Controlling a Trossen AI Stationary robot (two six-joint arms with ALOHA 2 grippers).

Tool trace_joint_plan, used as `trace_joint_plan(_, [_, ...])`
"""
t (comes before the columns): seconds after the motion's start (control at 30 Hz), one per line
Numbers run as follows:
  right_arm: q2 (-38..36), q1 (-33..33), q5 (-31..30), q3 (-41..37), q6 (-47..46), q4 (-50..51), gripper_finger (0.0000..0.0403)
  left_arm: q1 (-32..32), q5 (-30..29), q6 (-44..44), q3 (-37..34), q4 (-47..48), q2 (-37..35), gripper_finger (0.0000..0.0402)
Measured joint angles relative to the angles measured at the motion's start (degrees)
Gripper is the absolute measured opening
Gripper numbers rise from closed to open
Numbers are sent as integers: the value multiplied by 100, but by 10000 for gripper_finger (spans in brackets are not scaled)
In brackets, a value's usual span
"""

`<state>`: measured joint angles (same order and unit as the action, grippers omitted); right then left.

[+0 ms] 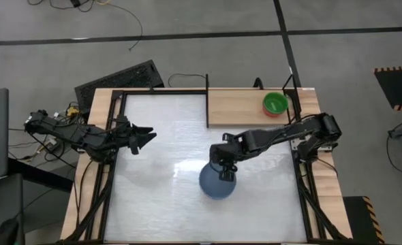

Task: Place and stack bowls onto a shelf
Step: Put the blue bowl on the shelf

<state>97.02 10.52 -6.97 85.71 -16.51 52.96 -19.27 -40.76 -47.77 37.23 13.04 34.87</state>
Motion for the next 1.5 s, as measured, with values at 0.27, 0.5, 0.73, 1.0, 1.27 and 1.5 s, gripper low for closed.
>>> trace_joint_plan(0.27, [-863,-687,-153,2,-156,-28,24,0,-54,-2,0,-4,2,245])
trace_joint_plan(0.5, [-1227,-2197,-677,7,-449,-17,23,1,-62,-101,0,-2,0,245])
trace_joint_plan(0.73, [-1143,-3693,-630,6,-151,422,23,1,-63,-256,0,9,2,245])
trace_joint_plan(1.0, [-858,-5068,-107,4,483,542,23,2,-227,-306,0,6,2,245])
trace_joint_plan(1.27, [151,-5531,463,0,1039,363,23,2,-320,-308,0,44,0,245])
trace_joint_plan(1.5, [610,-5531,606,2,1206,-168,23,0,-344,-346,0,55,1,245])
